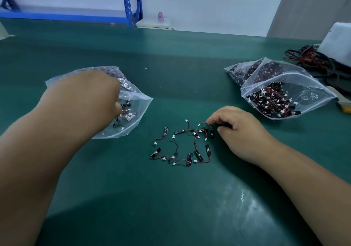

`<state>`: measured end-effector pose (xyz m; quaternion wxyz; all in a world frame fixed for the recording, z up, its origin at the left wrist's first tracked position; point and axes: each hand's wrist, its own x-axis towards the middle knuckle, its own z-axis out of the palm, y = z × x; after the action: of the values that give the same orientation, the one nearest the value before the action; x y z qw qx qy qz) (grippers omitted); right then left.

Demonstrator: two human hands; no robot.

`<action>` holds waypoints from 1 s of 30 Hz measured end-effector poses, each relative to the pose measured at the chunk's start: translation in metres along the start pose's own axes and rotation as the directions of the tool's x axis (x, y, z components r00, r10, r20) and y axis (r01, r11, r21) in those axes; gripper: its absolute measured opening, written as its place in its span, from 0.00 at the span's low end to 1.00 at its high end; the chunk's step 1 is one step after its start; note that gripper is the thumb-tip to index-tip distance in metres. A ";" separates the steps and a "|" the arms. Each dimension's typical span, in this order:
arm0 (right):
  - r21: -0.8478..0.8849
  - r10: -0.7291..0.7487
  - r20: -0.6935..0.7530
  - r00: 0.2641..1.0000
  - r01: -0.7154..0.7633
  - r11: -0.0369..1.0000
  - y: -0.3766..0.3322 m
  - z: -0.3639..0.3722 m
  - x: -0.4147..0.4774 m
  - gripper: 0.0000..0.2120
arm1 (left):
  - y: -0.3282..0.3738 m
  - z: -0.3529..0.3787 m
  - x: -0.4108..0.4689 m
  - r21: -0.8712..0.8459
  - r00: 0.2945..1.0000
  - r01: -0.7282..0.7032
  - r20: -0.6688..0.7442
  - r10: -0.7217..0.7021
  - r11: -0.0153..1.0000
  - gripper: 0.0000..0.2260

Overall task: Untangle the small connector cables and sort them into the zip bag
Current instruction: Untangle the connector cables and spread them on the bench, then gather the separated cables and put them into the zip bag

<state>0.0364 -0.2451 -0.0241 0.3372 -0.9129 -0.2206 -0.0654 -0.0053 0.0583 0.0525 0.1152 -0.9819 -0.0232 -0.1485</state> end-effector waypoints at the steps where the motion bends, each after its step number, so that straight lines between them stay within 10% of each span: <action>1: 0.002 -0.001 -0.005 1.000 0.001 1.000 0.000 0.000 0.000 0.20 | -0.002 0.001 0.001 -0.008 1.000 0.007 -0.023 -0.007 1.000 0.07; 13: 0.192 -0.012 0.087 0.996 -0.005 0.981 -0.007 -0.001 -0.004 0.09 | 0.016 0.007 -0.007 -0.116 0.975 -0.165 0.132 0.180 0.979 0.02; 19: 0.176 -0.066 0.355 0.933 0.003 0.984 -0.019 -0.005 -0.013 0.33 | 0.033 0.012 -0.014 -0.306 0.833 -0.272 0.400 0.382 0.912 0.10; 24: -0.189 -0.110 0.448 0.887 0.214 0.958 -0.031 0.012 -0.015 0.55 | 0.049 0.019 -0.018 -0.313 0.872 -0.288 0.305 0.383 0.905 0.12; 30: -0.209 -0.117 0.330 0.937 0.193 0.959 -0.064 0.051 -0.001 0.61 | 0.074 0.025 -0.019 -0.435 0.917 -0.284 0.136 0.374 0.855 0.04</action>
<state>0.0048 -0.1690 -0.0258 0.1799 -0.9250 -0.3336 0.0281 -0.0101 -0.0076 0.0076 -0.0706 -0.9836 0.1650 -0.0206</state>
